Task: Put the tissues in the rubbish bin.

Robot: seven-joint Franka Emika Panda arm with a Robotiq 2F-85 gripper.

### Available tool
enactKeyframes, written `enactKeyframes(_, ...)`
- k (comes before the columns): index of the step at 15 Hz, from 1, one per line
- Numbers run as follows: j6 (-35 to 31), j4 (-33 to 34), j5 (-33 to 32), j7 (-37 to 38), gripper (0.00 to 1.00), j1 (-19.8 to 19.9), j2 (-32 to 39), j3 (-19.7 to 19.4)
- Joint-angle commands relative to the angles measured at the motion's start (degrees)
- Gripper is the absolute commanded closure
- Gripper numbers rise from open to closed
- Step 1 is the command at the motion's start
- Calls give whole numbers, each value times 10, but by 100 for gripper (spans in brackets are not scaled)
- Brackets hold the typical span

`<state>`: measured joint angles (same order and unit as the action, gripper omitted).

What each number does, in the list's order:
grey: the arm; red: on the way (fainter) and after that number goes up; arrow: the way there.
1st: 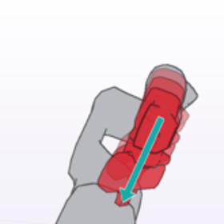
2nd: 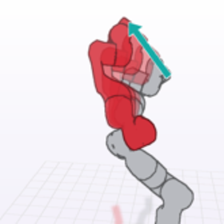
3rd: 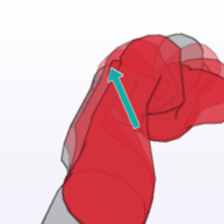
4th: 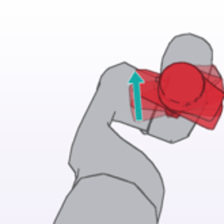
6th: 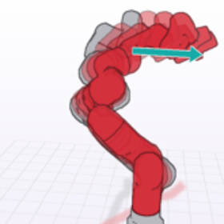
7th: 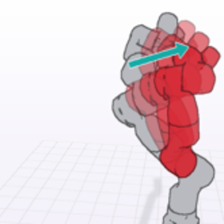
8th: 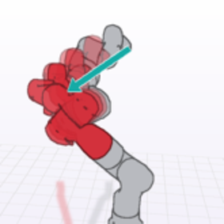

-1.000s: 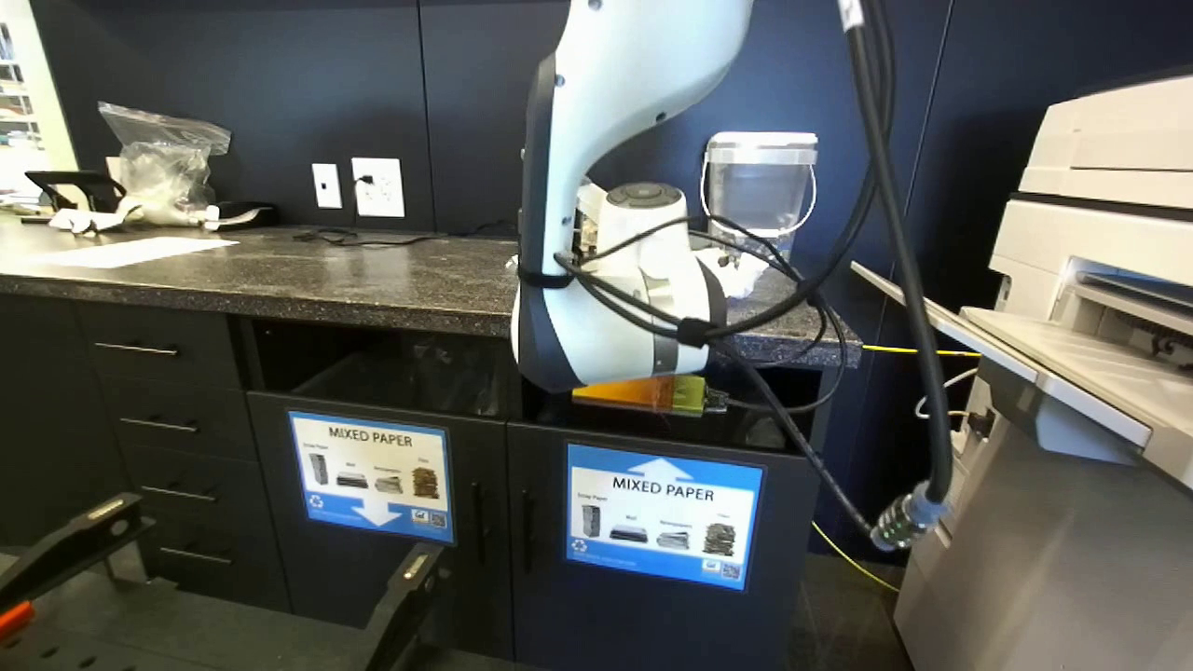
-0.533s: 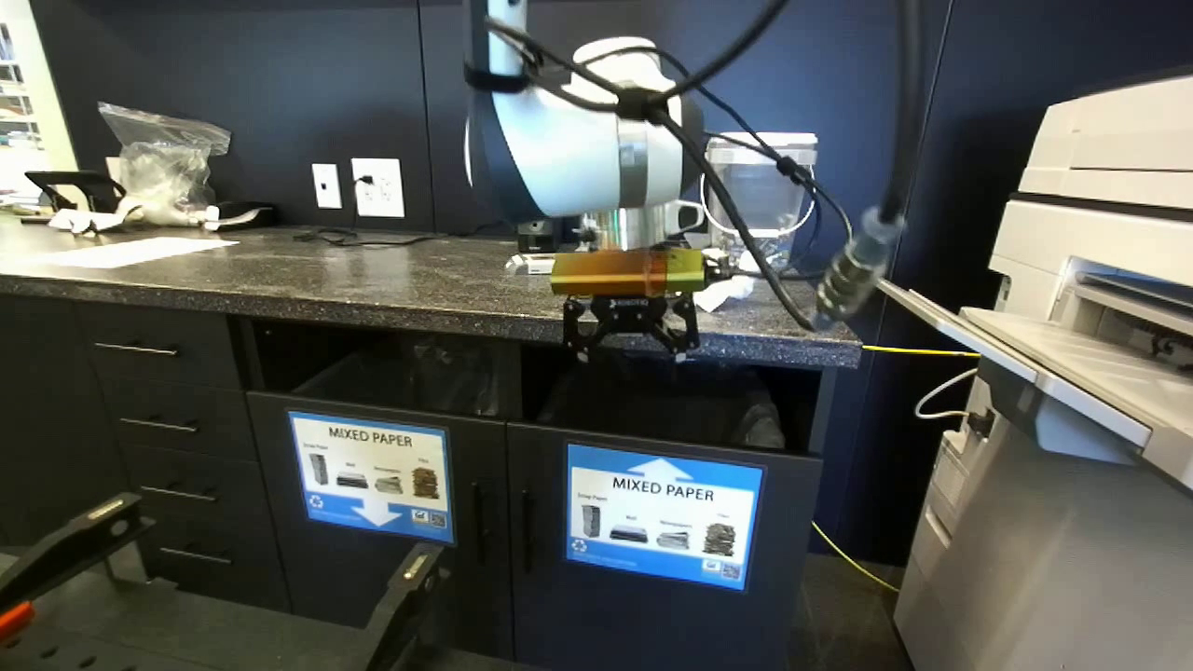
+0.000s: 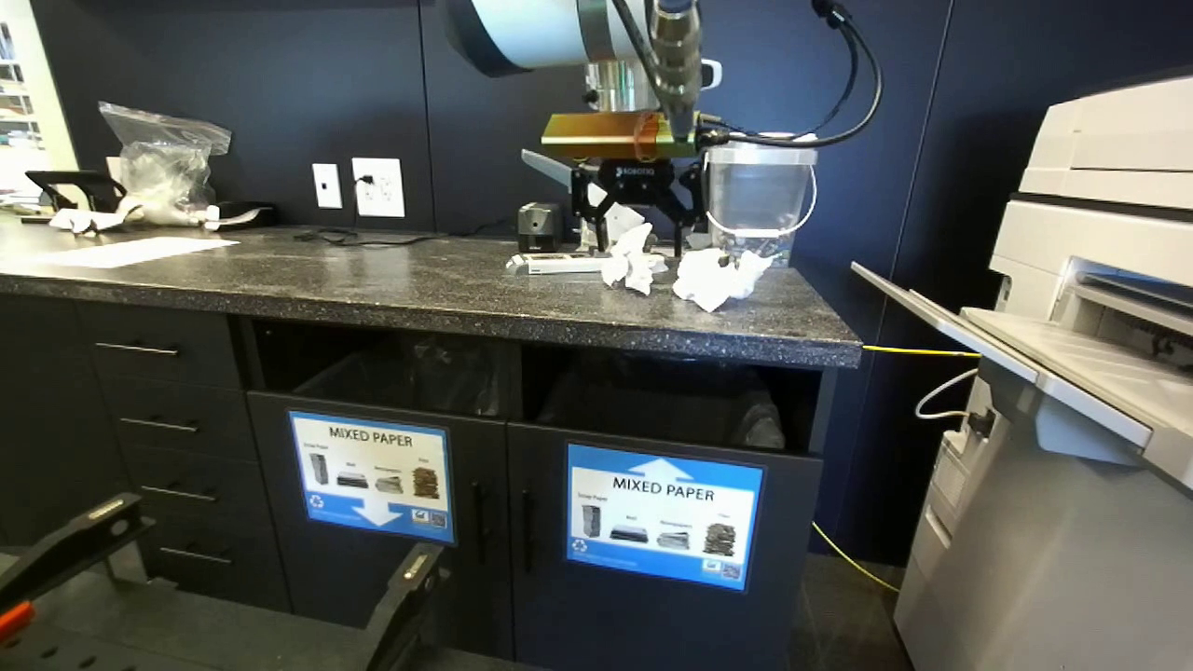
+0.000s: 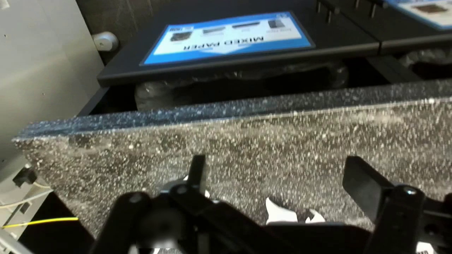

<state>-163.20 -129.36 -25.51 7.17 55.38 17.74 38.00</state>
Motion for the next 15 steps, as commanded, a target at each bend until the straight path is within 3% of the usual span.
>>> enactKeyframes(1,-92,8,128,-41,0,-78,-14,-76)
enactKeyframes(3,-132,34,188,-67,0,-118,9,-111)
enactKeyframes(4,-139,51,136,-22,0,-83,31,-80)
enactKeyframes(7,-130,108,140,-10,0,-127,64,-114)
enactKeyframes(8,-128,127,213,-60,0,-188,68,-166)
enactKeyframes(9,-124,147,223,-56,0,-208,79,-186)
enactKeyframes(15,-63,258,258,-7,0,-402,146,-397)
